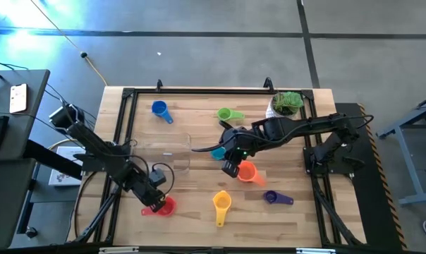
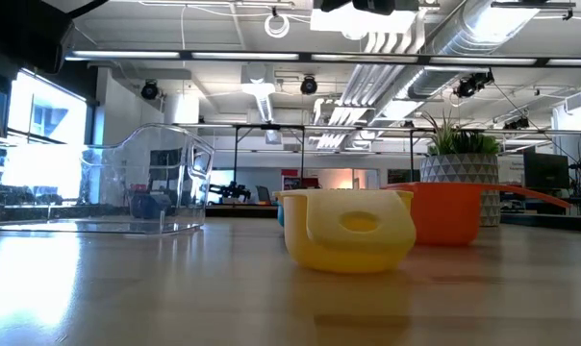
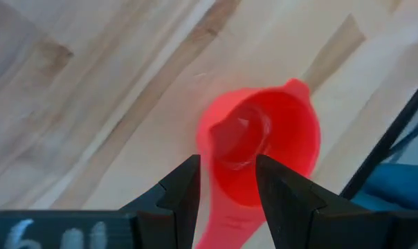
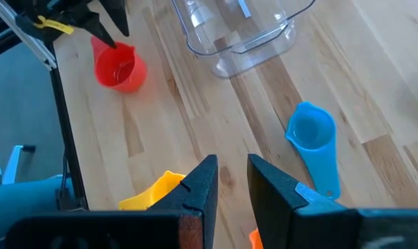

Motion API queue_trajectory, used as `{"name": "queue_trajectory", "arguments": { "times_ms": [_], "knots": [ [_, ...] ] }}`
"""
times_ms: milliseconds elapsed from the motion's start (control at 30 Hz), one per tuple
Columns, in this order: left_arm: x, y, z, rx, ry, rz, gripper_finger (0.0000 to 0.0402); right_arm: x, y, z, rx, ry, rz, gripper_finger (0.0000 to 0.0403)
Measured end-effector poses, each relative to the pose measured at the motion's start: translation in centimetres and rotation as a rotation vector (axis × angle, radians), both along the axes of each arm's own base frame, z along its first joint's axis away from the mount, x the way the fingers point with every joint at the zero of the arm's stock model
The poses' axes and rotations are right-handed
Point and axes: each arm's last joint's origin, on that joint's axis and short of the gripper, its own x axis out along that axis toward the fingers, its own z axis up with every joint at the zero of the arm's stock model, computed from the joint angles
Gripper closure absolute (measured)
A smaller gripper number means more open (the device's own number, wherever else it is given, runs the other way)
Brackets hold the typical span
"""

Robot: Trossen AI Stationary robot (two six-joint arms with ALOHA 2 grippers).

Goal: Nest measuring cups in basket
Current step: Stack the red measuring cup into the orange measuring cup

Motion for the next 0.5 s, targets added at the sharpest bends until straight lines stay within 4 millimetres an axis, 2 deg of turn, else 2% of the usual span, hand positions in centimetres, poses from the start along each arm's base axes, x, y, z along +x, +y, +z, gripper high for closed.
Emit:
{"name": "queue_trajectory", "arguments": {
  "times_ms": [500],
  "knots": [
    [1.0, -0.9, -2.5, 0.029, 0.072, 0.01, 0.0273, -0.1, 0.0, -0.1, -0.008, 0.015, -0.004, 0.0331]
  ]
}}
